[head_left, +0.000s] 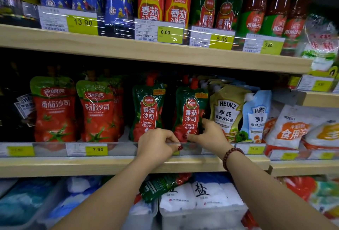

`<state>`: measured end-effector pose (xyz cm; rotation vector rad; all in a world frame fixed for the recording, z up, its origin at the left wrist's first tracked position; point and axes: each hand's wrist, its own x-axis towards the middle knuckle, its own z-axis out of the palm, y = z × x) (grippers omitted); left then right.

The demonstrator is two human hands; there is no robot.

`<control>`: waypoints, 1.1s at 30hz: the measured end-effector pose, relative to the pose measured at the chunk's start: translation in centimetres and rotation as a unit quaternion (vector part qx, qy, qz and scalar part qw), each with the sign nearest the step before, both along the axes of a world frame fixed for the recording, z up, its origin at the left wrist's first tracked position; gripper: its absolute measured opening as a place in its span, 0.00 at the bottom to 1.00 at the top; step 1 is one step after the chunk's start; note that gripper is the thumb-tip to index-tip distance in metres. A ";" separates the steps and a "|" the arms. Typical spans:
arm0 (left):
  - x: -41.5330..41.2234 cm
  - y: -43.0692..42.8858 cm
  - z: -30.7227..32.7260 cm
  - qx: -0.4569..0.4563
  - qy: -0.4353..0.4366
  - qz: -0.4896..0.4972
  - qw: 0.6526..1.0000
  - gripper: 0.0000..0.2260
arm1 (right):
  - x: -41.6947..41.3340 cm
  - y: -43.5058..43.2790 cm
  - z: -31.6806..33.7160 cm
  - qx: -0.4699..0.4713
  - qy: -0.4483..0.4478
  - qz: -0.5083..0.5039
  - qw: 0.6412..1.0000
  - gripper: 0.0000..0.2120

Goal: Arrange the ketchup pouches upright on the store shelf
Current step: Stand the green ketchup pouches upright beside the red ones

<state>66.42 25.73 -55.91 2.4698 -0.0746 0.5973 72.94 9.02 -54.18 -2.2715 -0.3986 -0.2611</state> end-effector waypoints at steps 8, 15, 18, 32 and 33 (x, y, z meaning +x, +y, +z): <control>-1.4 3.4 2.1 -0.088 -0.010 -0.100 0.991 0.09 | -4.4 0.0 1.2 0.183 -0.091 -0.046 0.978 0.24; -3.1 6.9 0.8 -0.096 -0.049 -0.026 0.994 0.10 | -10.2 3.1 -1.5 0.244 -0.079 0.110 0.960 0.08; -3.1 7.4 -0.8 -0.085 -0.057 0.002 0.995 0.08 | -10.8 4.7 -5.3 0.219 -0.069 0.122 0.966 0.05; -2.7 7.2 -3.0 -0.022 -0.196 0.015 0.980 0.03 | -8.1 7.6 -15.4 -0.099 -0.078 0.089 0.988 0.25; -2.7 7.1 -3.1 -0.021 -0.202 0.017 0.979 0.03 | -8.1 8.0 -15.7 -0.119 -0.064 0.087 0.987 0.27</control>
